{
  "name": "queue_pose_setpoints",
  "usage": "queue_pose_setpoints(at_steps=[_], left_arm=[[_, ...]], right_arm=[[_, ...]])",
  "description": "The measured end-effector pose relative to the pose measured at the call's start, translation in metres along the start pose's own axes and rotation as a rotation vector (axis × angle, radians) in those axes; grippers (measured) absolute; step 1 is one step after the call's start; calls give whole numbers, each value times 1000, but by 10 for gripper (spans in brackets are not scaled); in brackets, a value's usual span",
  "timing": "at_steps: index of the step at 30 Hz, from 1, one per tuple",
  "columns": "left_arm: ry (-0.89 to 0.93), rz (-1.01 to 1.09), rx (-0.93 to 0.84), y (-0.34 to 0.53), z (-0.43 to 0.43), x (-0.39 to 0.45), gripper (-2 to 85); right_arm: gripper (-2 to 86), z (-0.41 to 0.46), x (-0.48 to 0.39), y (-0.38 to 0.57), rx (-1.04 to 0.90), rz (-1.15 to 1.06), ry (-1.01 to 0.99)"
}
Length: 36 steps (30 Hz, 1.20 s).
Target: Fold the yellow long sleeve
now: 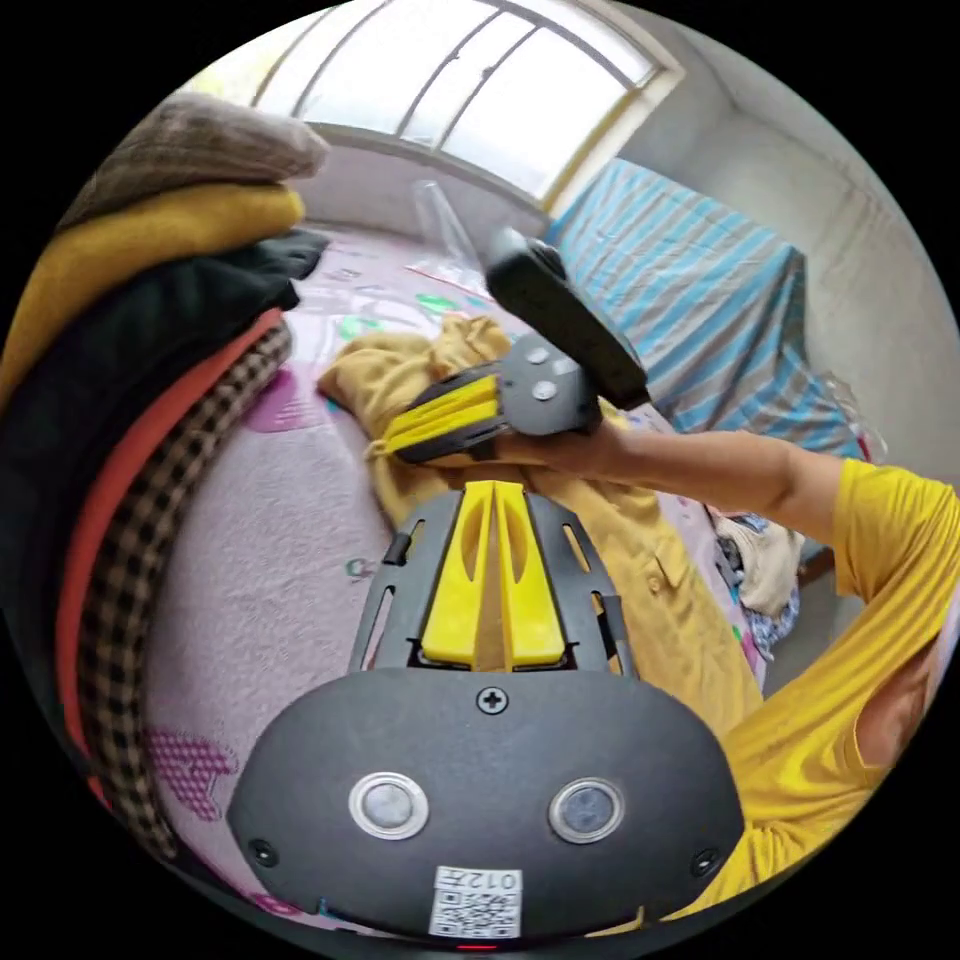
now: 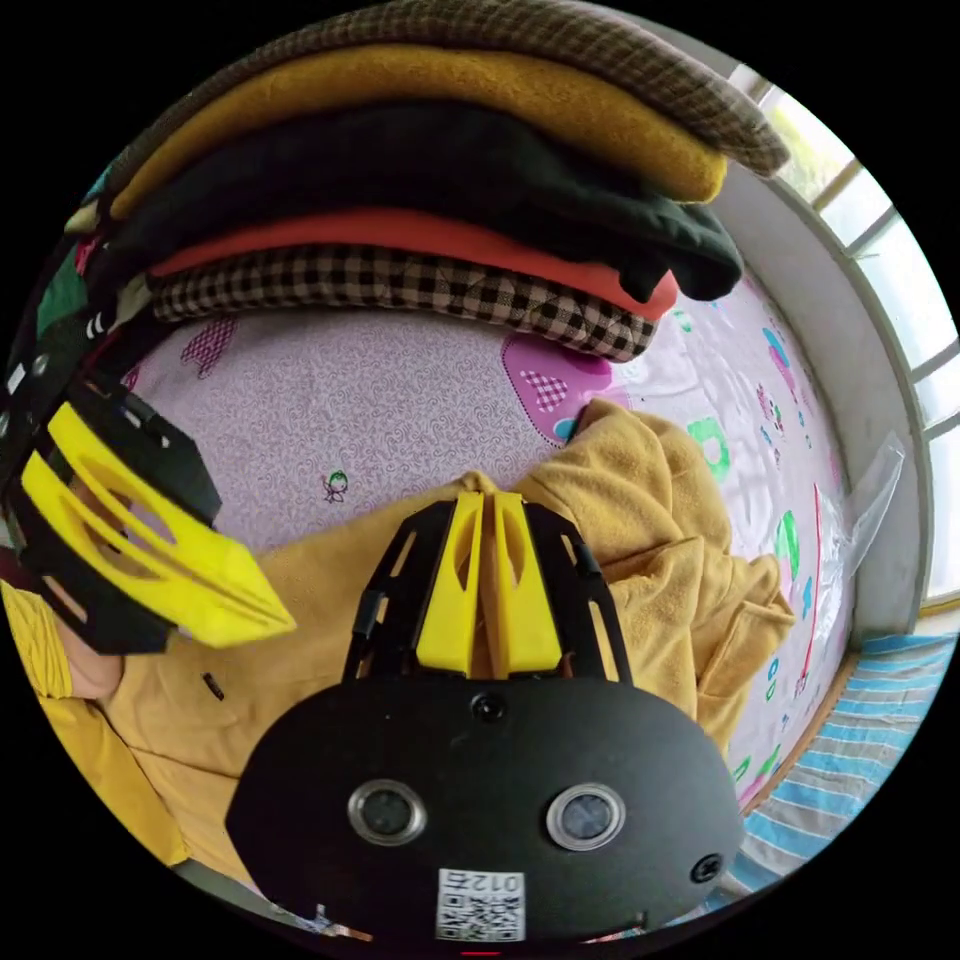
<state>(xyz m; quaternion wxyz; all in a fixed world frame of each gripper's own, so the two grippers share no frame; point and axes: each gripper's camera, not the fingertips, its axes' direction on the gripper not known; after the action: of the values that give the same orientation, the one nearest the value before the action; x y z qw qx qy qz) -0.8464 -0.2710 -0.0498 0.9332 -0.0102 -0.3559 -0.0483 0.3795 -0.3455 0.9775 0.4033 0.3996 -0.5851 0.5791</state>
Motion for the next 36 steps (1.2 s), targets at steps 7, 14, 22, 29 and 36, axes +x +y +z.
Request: queue_pose_setpoints(at_steps=[7,14,22,29,36], left_arm=[[-56,-125,-281,-4,100,-32,4],[-67,-157,-261,13,82,-46,5],[24,-243,-64,27,89,-47,4],[-191,-312,-1,57,67,-40,9],[-176,-224,80,73,96,-1,48]], right_arm=[[22,8,9,-2,-78,-98,-16],[15,-57,100,49,273,8,-270],[9,1,147,50,111,146,-314],[9,41,125,34,-23,18,-209],[21,-3,159,68,209,108,-40]])
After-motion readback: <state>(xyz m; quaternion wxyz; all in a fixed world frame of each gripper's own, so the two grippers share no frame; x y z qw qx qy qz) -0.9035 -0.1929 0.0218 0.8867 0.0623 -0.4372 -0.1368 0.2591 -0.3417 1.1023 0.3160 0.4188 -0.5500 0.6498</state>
